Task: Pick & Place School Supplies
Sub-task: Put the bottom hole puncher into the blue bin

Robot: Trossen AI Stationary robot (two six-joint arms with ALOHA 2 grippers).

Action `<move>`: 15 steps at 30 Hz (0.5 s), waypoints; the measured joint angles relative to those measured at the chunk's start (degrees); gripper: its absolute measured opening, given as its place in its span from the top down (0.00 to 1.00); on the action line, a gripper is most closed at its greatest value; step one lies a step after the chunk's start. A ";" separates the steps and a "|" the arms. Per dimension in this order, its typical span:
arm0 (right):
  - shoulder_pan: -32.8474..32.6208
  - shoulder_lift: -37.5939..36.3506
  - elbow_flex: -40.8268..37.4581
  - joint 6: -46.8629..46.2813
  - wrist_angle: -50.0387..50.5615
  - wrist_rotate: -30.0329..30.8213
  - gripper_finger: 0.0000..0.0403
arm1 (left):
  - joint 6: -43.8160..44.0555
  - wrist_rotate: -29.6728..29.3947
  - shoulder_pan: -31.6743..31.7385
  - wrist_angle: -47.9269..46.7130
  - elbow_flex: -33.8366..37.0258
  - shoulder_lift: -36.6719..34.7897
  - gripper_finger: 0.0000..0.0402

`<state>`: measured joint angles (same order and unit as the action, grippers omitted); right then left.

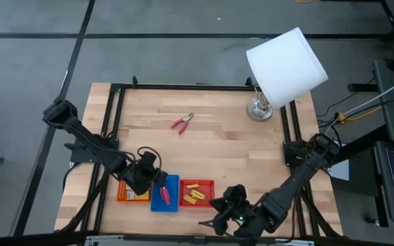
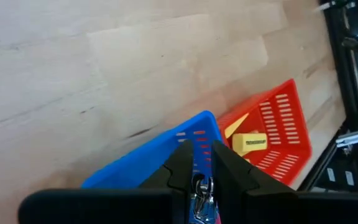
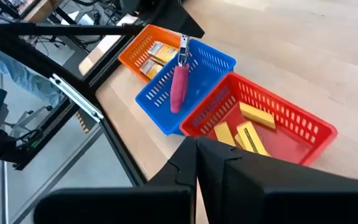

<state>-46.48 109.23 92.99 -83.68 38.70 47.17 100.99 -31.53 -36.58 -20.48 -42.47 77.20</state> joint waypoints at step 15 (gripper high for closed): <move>-1.89 0.00 0.00 -1.18 1.24 0.45 1.00 | 0.45 0.87 -0.07 -0.41 -3.42 5.37 0.92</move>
<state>-48.37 109.23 92.99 -84.86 39.94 47.61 101.44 -30.65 -36.64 -20.88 -45.89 82.56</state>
